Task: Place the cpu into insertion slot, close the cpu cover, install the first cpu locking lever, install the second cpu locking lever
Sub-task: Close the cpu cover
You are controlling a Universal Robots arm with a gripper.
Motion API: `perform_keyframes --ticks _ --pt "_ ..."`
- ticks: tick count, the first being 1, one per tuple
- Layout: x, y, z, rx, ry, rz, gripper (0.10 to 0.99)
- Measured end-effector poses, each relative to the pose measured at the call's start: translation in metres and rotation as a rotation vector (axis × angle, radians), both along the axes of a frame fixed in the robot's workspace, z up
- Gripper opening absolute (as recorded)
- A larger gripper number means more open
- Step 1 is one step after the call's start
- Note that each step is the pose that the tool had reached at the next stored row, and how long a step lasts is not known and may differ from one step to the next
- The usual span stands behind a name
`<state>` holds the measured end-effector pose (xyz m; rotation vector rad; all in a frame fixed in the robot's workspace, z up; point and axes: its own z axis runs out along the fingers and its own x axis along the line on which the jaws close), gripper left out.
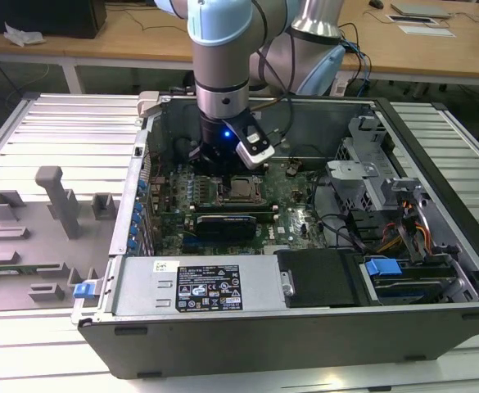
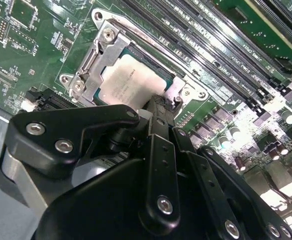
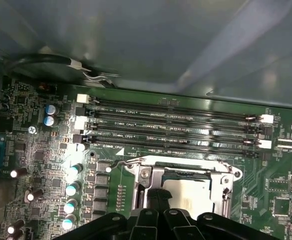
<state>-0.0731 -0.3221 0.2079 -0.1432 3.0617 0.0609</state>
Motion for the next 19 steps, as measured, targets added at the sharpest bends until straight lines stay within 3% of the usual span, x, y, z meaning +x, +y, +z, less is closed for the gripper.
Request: perform_keyframes --ticks 5,9,13,17,19 --pt "0.0000 0.0000 0.0097 0.000 0.0001 0.000 0.106" --pt "0.0045 0.0000 0.0104 -0.002 0.0019 0.000 0.106" --pt "0.0192 -0.0001 0.0104 -0.004 0.0124 0.000 0.106" --pt "0.0286 -0.0002 0.0114 -0.013 0.0277 0.000 0.106" --pt "0.0287 -0.0001 0.0158 -0.013 0.0276 0.000 0.106"
